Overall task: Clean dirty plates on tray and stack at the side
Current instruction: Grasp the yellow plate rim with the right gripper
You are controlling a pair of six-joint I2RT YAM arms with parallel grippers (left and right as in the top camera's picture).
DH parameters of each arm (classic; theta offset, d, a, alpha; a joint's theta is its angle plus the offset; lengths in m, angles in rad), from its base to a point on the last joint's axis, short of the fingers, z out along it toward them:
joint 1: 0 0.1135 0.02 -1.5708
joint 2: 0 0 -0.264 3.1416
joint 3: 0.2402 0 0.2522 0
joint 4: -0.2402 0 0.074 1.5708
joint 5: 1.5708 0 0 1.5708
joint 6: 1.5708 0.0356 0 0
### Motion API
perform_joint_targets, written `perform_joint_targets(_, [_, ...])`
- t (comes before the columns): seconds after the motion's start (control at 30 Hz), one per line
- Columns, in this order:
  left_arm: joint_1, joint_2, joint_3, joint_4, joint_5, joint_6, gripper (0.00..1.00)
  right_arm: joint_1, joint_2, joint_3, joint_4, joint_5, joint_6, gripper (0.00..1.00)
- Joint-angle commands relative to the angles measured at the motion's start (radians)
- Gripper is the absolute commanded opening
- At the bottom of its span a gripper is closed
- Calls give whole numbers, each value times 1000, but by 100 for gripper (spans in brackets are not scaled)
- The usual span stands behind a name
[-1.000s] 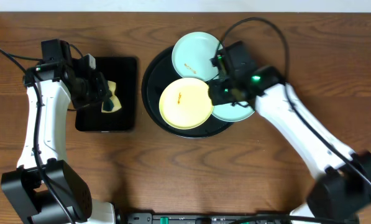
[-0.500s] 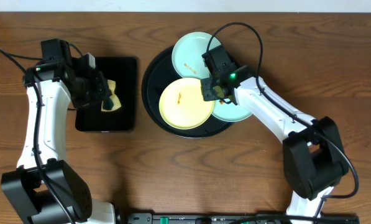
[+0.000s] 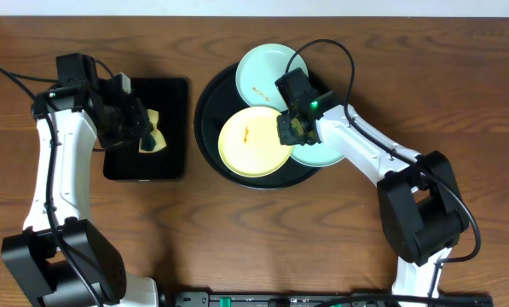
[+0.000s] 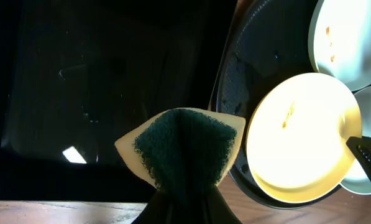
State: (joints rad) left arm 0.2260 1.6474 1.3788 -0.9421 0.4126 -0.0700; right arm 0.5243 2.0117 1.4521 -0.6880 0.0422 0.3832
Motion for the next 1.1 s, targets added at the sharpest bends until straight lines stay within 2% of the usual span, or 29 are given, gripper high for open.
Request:
perform_joint_targets(0.0, [-3,-7,-2,-3,-5,14,8,8,3,3,0,9,21,20])
perform_joint_targets(0.33, [-3,-7,-2,-5,-5,14,8,34,3,-7,5,21,32,15])
perform_joint_targets(0.43, [-3,-7,-2,-5,-5,14,8,34,3,-7,3,37,32,8])
perform_joint_targets(0.5, [-3,-7,-2,-7,-5,14,8,33,3,-7,-1,36,32,8])
perform_joint_targets(0.6, [-3,-7,-2,-7,-5,14,8,33,3,-10,-9,36,32,14])
perform_joint_targets(0.73, [-3,-7,-2,-7,-5,14,8,34,3,-26,2,36,33,14])
perform_joint_targets(0.77, [-3,-7,-2,-7,-5,14,8,34,3,-29,5,36,39,13])
perform_joint_targets(0.87, [-3,-7,-2,-7,-5,14,8,34,3,-29,20,36,43,1])
perform_joint_targets(1.07, [-3,-7,-2,-6,-5,14,8,26,-27,8,52,36,41,1])
